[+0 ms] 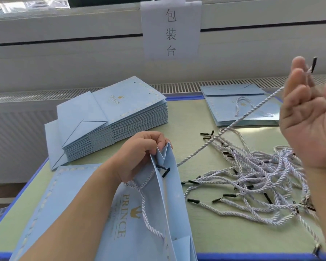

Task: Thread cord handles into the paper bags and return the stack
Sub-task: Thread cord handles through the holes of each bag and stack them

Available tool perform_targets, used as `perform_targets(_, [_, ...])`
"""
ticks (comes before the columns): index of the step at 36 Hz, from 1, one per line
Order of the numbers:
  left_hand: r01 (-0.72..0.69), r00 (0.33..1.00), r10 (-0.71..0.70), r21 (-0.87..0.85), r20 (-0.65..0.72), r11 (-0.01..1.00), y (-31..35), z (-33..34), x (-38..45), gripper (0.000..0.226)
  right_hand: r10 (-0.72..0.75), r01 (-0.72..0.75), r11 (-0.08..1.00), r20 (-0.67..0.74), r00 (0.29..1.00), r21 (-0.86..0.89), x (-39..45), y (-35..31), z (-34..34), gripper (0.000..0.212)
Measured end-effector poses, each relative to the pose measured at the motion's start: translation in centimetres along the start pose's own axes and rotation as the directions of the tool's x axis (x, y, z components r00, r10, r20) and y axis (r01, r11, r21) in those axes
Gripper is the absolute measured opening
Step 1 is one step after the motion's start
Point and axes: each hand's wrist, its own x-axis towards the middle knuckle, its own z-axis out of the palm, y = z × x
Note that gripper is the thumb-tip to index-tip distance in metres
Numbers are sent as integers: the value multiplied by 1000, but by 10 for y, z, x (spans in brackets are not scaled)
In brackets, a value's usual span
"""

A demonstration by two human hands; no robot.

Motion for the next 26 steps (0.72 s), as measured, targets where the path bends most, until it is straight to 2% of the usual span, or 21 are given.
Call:
perform_targets(2, [3, 1000, -3, -2, 0, 1000, 0, 0, 0, 12, -120, 115, 990, -49, 992, -86, -6, 0, 6, 34])
perform_targets(4, [1, 1000, -1, -18, -3, 1000, 0, -1, 0, 11, -222, 244, 958, 145, 964, -153, -7, 13, 16, 27])
perform_targets(5, [0, 1000, 0, -23, -4, 1000, 0, -1, 0, 11, -217, 269, 944, 252, 943, -193, -8, 26, 18, 22])
perform_targets(6, [1, 1000, -1, -19, -7, 1000, -1, -1, 0, 11, -231, 316, 903, 291, 929, -291, -10, 33, 20, 18])
perform_targets(9, [-1, 1000, 1, 10, -22, 1000, -1, -1, 0, 12, -206, 369, 805, 364, 908, -464, -19, 51, 23, 11])
perform_targets(13, [-6, 1000, 5, -25, -16, 1000, -1, -1, 0, 10, -59, 379, 649, 453, 890, -660, -31, 66, 29, 7])
perform_targets(15, [-10, 1000, 9, -41, -11, 999, -1, -2, -1, 10, 19, 409, 520, 489, 872, -750, -38, 75, 31, 13])
perform_targets(18, [-15, 1000, 14, -43, -6, 999, -2, -3, -1, 12, 83, 431, 345, 485, 871, -834, -50, 90, 27, 2])
perform_targets(20, [-19, 1000, 19, -52, 0, 998, -1, -3, -1, 12, 97, 474, 159, 491, 866, -866, -58, 98, 24, 12])
perform_targets(23, [-39, 999, 39, -59, -4, 998, 0, -4, -1, 13, 101, 580, -178, 571, 814, -795, -68, 103, 23, 16])
perform_targets(24, [-48, 999, 48, -56, -8, 997, 1, -4, -1, 13, 115, 619, -250, 612, 782, -745, -72, 105, 24, 16])
perform_targets(26, [-62, 998, 61, -60, -10, 996, 1, -5, -1, 11, 165, 662, -279, 644, 747, -696, -77, 110, 25, 16])
